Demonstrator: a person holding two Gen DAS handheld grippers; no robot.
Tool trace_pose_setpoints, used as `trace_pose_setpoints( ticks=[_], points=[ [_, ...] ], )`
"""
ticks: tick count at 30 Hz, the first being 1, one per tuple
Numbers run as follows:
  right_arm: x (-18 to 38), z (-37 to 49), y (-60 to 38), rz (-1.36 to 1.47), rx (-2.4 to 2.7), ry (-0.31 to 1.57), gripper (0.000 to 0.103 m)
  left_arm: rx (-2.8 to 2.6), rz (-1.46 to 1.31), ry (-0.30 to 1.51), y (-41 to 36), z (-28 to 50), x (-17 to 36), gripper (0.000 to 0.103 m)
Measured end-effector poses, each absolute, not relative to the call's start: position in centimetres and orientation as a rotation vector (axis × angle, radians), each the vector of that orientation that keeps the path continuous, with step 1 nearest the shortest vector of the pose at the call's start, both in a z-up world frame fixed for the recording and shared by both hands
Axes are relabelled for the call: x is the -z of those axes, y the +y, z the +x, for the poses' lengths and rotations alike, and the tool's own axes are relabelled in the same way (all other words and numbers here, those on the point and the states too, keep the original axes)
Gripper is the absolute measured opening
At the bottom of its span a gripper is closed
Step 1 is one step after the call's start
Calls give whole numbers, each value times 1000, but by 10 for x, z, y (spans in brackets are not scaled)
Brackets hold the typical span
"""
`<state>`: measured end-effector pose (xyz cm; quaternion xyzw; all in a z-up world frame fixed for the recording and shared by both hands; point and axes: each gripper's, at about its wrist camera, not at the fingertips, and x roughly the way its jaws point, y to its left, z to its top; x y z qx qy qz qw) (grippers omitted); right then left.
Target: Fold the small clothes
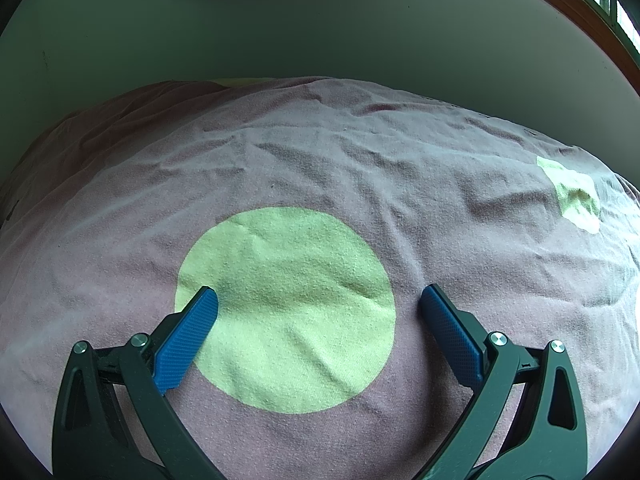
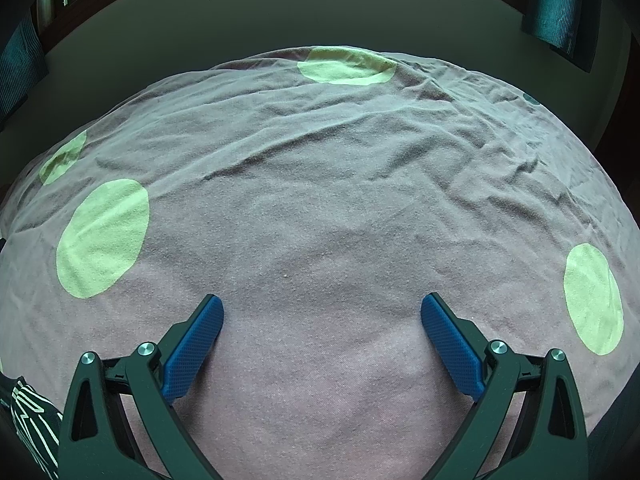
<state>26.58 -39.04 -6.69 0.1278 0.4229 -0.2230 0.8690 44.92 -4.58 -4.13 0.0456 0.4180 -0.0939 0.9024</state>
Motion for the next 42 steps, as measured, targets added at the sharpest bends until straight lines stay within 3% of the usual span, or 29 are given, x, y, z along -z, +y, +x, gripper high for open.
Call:
trace_pose_setpoints(
  ticks=[42],
  points=[
    [44,260,-396,256,473,880,99,194,94,866,-52,452,36,101]
  ],
)
